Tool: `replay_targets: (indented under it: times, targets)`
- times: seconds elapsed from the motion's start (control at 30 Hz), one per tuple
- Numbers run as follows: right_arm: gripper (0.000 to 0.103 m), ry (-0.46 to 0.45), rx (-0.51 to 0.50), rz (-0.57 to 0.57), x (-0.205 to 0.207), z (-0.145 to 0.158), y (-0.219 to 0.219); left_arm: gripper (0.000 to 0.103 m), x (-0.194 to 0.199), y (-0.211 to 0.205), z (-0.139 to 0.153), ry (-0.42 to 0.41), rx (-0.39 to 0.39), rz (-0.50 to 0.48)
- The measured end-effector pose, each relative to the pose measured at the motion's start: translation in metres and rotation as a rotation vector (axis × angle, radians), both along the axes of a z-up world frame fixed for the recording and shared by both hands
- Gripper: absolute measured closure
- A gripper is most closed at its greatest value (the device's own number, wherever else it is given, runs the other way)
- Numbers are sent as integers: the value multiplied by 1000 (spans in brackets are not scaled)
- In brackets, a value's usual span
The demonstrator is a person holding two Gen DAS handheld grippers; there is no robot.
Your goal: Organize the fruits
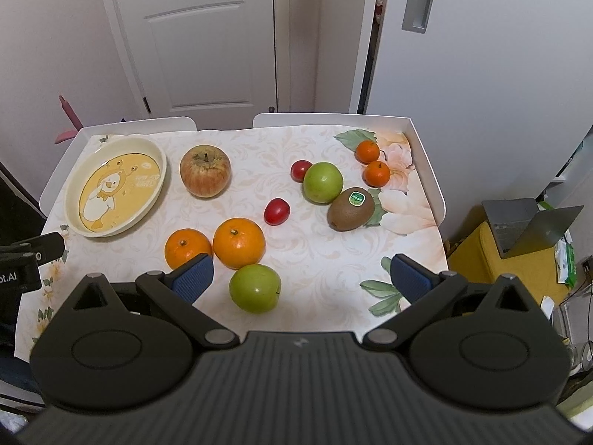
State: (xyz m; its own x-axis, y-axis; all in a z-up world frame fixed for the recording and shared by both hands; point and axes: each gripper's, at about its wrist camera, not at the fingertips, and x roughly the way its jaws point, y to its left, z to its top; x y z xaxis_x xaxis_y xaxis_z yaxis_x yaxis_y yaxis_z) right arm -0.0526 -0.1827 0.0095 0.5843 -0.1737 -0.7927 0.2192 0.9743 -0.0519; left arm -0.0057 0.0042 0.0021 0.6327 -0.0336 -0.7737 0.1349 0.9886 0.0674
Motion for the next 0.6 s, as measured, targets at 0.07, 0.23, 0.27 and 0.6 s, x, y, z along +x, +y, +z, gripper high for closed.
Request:
replay_targets:
  times: [0.07,0.23,0.27,0.6]
  targets:
    - [0,0,0,2,0,-1,-1,0,0,0,0,0,-1,1]
    - [0,-1,3,5,3,0,0,0,-1,0,1,-1,-5,-2]
    - [0,-1,4,5,3,0,0,0,-1,-1,1,-2,-3,-3]
    - [0,-2,5,4,3,-1,0,0,0,-3,1,-3,0,-7]
